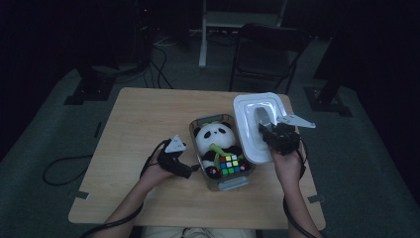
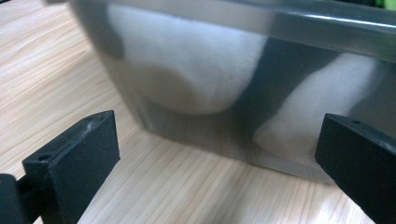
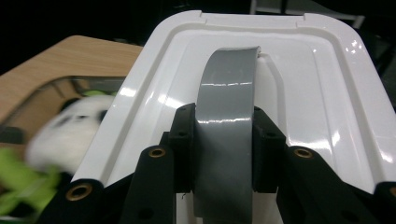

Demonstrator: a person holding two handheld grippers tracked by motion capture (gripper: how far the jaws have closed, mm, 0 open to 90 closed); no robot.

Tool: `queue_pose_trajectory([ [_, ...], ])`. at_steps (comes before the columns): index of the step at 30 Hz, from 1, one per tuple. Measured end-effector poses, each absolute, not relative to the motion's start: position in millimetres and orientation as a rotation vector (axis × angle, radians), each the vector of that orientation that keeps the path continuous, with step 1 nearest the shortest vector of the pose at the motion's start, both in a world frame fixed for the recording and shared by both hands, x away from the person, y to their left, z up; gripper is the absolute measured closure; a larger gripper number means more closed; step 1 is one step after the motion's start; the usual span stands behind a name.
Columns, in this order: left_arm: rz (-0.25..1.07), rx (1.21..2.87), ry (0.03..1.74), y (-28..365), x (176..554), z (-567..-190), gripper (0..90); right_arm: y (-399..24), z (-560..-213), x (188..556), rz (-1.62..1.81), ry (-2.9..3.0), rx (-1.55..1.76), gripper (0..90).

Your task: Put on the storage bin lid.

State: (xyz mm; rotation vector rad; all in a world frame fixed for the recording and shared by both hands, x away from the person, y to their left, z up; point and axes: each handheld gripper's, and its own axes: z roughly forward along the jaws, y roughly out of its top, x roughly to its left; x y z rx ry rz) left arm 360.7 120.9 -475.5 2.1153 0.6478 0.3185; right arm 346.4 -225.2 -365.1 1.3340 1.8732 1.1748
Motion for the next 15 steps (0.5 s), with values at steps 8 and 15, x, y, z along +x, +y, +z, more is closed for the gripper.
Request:
queue_pose_trajectory([
  [8,0.307,2.129,0.606,96.8,362.4,-474.2,0.4,-200.9,-359.4,335.1,1.214,1.987,1.241,67.2],
  [15,0.339,2.148,0.627,100.9,358.3,-475.4,0.4,-177.3,-367.6,325.8,1.253,2.118,1.175,67.3],
])
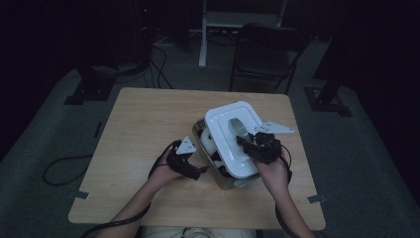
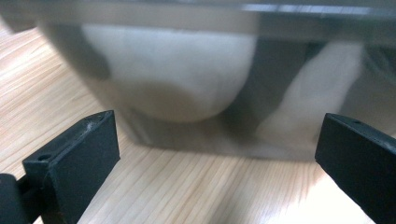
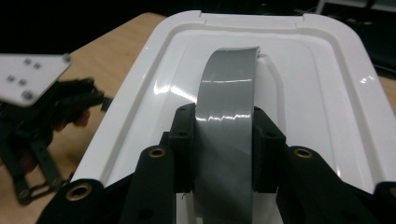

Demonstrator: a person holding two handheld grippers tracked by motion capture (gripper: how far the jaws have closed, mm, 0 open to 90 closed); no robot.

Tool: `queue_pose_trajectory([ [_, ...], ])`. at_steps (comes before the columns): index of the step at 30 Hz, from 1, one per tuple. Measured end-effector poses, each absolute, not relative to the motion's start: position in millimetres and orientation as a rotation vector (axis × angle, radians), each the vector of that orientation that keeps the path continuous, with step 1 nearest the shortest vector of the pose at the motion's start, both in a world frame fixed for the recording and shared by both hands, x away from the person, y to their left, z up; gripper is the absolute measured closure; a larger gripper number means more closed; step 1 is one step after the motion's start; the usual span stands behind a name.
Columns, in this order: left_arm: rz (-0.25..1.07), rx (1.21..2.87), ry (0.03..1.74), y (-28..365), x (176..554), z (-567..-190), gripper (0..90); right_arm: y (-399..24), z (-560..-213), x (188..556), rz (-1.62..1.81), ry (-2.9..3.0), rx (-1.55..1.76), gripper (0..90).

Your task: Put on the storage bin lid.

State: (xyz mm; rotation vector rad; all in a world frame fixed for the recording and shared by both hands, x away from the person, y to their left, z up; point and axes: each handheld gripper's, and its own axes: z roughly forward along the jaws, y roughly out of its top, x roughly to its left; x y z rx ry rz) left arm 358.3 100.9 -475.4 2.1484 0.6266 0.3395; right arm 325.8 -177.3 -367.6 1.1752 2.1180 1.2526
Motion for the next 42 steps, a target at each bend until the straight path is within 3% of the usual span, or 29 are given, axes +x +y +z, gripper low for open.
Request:
queue_pose_trajectory([
  [18,0.369,2.115,0.725,130.9,349.8,-477.9,0.5,-149.5,-384.0,344.1,1.231,2.273,1.164,67.2],
  [42,0.367,2.114,0.750,135.6,346.9,-481.7,0.5,-145.4,-400.1,339.1,1.203,2.278,1.143,67.3],
])
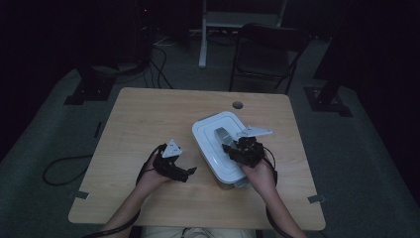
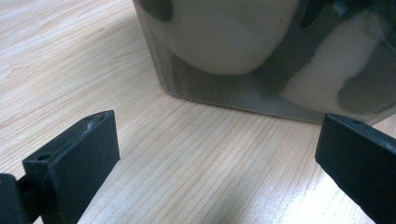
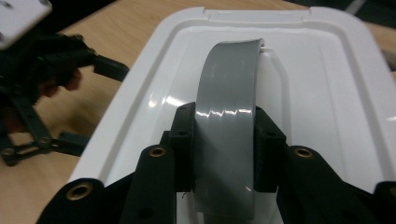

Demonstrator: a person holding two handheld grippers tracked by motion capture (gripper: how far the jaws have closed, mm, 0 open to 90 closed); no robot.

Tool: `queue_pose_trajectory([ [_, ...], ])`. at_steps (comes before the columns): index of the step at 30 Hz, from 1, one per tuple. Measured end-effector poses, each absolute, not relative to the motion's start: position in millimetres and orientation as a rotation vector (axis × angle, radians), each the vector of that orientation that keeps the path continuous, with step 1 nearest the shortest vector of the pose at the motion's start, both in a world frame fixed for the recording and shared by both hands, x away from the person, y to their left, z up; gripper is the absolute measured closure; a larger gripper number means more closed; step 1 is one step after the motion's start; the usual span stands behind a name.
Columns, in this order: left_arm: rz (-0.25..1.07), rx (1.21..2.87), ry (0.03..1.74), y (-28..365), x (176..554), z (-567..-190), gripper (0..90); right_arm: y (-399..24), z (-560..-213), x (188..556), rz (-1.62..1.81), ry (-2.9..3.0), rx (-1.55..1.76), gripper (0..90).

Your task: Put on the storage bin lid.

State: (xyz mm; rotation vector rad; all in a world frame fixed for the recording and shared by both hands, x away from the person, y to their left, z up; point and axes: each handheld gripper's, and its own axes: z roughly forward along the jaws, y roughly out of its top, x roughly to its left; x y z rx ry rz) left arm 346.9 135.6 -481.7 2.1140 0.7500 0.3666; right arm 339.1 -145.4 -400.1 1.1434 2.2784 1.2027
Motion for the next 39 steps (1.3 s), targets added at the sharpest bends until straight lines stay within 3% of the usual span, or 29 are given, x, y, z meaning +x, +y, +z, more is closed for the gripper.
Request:
queue_pose_trajectory([
  [15,0.358,2.082,0.761,134.5,351.4,-477.1,0.5,-148.0,-394.2,340.9,1.215,2.286,1.188,65.7],
  [20,0.356,2.079,0.759,133.8,352.1,-476.7,0.5,-151.9,-389.7,341.1,1.251,2.304,1.196,52.9],
  [27,0.355,2.075,0.766,133.4,354.0,-476.2,0.5,-156.2,-378.8,333.6,1.295,2.267,1.168,46.9],
  [34,0.350,2.056,0.773,131.5,356.6,-471.5,0.5,-181.5,-367.7,342.5,1.326,2.172,1.188,28.2],
  [38,0.349,2.041,0.775,128.6,357.4,-469.5,0.5,-200.0,-363.9,351.6,1.347,2.111,1.180,12.7],
  [39,0.349,2.039,0.774,127.8,357.6,-469.0,0.5,-203.7,-364.4,354.0,1.320,2.105,1.162,13.4],
])
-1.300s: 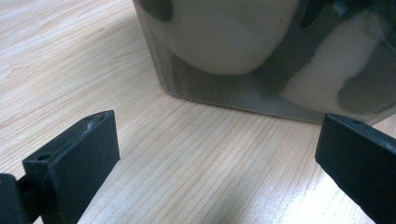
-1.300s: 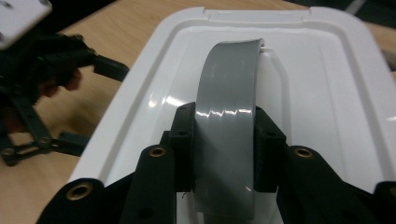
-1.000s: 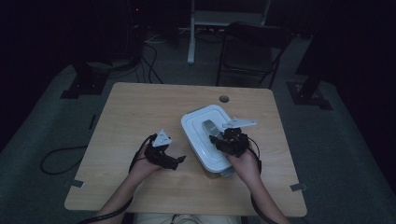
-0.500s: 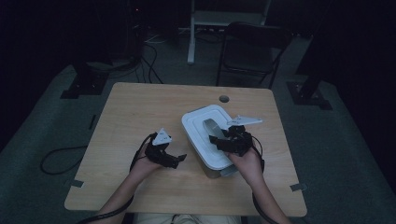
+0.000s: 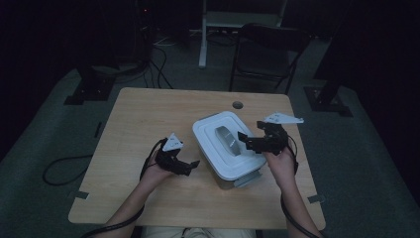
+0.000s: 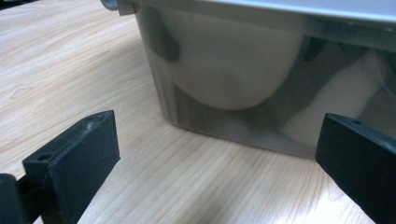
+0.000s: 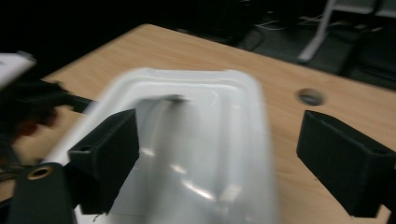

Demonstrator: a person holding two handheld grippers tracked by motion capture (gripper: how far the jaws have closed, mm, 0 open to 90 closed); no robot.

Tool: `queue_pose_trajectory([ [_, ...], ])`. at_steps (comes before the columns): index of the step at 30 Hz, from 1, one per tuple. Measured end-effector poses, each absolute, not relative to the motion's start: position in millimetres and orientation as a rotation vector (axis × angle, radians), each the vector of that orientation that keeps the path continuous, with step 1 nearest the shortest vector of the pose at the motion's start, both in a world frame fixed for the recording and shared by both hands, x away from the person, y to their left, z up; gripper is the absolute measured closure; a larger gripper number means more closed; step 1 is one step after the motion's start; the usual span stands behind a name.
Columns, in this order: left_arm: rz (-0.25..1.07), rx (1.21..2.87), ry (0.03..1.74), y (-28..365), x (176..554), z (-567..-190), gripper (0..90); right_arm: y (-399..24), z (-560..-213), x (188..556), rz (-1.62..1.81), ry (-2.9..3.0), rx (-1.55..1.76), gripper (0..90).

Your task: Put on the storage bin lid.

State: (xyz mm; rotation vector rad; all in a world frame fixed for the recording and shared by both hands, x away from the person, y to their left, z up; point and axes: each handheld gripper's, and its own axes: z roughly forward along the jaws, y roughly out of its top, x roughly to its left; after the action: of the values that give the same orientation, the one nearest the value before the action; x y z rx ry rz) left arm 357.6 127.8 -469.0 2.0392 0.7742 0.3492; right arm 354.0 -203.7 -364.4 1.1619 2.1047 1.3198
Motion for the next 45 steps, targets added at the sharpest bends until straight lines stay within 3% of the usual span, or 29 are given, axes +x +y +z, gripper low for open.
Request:
queue_pose_trajectory([
  [11,0.342,2.033,0.774,120.6,361.3,-470.0,0.5,-246.7,-386.3,391.9,1.272,1.986,1.204,12.4],
  [21,0.337,2.030,0.790,116.5,365.1,-473.7,0.5,-270.2,-439.6,422.8,1.170,1.935,1.341,12.4],
  [31,0.322,2.049,0.798,110.7,369.1,-481.1,0.5,-257.9,-491.6,415.2,1.139,2.045,1.374,12.4],
  [45,0.374,2.080,0.816,115.7,379.6,-479.9,0.4,-244.0,-498.3,398.0,1.221,2.152,1.341,18.4],
])
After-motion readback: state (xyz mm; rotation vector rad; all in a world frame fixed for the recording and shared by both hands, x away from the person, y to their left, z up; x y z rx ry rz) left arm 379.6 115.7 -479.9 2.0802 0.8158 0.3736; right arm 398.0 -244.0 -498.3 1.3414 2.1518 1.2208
